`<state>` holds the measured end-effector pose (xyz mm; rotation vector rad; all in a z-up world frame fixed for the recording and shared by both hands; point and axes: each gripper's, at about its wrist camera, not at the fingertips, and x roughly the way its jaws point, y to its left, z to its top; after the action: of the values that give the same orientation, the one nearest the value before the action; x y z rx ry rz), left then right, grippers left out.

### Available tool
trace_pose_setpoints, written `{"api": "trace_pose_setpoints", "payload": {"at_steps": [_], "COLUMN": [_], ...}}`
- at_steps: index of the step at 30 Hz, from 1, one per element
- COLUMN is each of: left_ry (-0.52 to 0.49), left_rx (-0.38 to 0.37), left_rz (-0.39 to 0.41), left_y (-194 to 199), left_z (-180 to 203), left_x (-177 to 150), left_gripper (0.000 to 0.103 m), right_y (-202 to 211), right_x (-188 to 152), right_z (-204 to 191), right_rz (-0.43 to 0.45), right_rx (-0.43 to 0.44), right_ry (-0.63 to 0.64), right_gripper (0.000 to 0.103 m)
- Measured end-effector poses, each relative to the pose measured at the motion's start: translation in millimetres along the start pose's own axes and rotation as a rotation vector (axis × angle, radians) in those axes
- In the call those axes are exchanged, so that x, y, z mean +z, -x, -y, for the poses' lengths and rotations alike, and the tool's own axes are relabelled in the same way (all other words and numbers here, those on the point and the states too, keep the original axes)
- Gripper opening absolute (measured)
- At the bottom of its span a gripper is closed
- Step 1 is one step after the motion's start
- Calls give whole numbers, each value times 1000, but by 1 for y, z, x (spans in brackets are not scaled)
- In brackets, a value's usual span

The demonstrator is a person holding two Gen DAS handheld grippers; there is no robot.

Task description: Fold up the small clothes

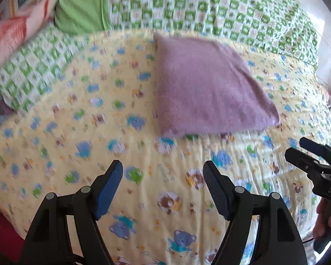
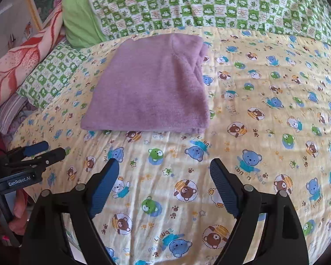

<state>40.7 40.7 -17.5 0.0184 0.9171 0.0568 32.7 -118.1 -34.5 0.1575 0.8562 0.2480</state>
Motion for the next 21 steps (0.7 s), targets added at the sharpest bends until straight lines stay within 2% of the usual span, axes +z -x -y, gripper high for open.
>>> {"api": "trace_pose_setpoints", "payload": {"at_steps": [3,4,5,7,14,21], "left_ry": [-21,-26,-29,-31,4,-10], "left_rx": [33,27,21,25,36,53], "left_rz": [91,110,121,124,93,74], "left_y": [18,21,21,18,-5,-20], "left_z": [1,1,1,1,-2,1], "left_x": [10,14,16,21,24,23], "left_gripper": [92,101,102,102,102,102], "right_y": [15,19,23,24,6,-10], "right_x": [7,9,11,12,13,10], "right_z": [-5,-6,-7,-8,-20,-19], "right_rz": [79,102,130,152,124,89], "right_rx": [-4,-3,-9,-18,-76,-90], "right_ry": [40,45,51,65,134,85], "right_gripper": [86,95,101,103,103,103]}}
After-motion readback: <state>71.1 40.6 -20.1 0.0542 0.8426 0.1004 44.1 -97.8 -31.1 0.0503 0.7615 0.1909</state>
